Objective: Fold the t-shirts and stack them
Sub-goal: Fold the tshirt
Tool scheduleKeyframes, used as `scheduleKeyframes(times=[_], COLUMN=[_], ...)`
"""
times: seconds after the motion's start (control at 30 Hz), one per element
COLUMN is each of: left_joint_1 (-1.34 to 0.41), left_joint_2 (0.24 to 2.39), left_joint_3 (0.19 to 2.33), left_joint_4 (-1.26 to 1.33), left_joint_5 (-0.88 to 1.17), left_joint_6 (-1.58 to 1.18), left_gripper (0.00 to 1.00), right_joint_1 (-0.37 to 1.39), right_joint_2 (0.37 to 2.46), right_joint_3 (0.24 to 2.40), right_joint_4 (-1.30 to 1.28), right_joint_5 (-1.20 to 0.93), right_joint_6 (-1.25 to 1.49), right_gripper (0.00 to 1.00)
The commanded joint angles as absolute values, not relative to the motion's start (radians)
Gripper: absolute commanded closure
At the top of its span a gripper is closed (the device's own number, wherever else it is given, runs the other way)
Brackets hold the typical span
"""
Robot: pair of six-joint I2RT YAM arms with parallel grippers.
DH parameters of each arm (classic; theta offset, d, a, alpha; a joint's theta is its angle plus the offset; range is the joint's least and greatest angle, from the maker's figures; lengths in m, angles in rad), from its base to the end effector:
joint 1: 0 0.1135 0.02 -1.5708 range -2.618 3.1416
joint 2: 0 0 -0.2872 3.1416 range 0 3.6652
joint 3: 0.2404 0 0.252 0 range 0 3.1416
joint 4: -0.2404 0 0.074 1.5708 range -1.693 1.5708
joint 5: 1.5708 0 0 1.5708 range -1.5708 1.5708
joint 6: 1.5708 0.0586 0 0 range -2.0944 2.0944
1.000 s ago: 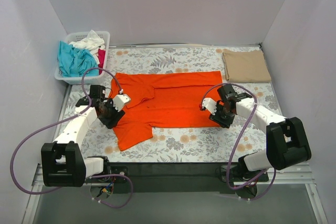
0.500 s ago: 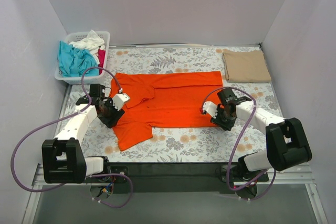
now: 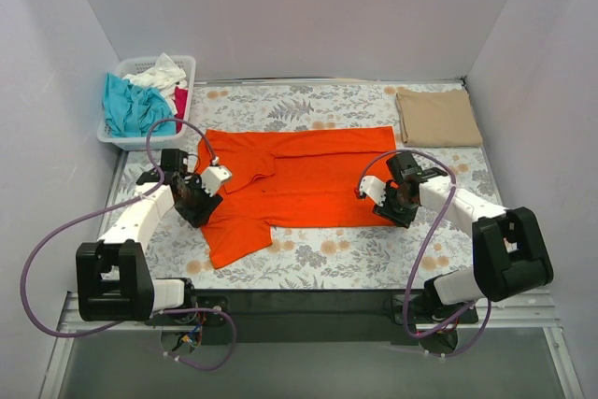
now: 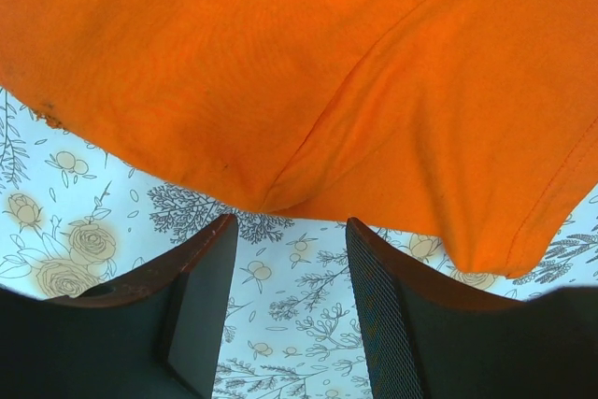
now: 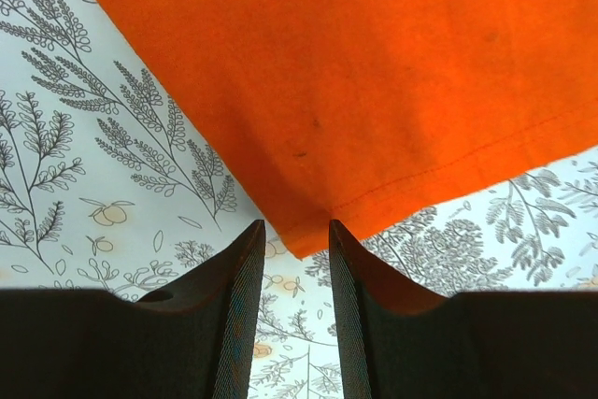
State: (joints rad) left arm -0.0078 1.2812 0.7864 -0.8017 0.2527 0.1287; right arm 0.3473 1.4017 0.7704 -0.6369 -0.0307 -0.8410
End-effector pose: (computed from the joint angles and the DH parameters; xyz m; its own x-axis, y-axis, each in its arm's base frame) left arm 0.2172 -0.0163 0.1995 -0.9450 0.1317 -0.2995 0.1982 0.9587 -0.2039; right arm 0.2290 0.0848 0.1740 -0.3385 -0.9148 -0.2205 -0.9015 0.3824 -0.2026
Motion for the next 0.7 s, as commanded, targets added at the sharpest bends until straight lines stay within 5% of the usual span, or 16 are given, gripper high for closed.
scheduleKeyframes(times=[0.0,0.3,0.47,0.67], left_joint_1=[-0.002,-0.002,-0.002,-0.002], left_joint_2=[1.282,1.299,1.330,1.361], left_joint_3=[0.807,0.741,0.695,0.655], left_joint_4=[-0.773,-0.713,-0.661,-0.629], left_joint_5=[0.259,0.250,0.242,0.233], left_joint_6=[0.114,0.124,0.146,0.163], left_gripper=[0.53,0.53,0.54,0.71], right_joint_1=[0.350,0.348,0.348,0.348], right_joint_2=[1.419,1.443,1.459,1.453], right_joint_3=[0.741,0.706,0.721,0.729], right_joint_4=[-0.615,-0.588,-0.584,-0.588], right_joint_5=[-0.046,-0.025,-0.015,-0.011], right_joint_6=[-0.848,-0.864,-0.853,-0.851], right_gripper=[0.66,0.71,0.95,0.99])
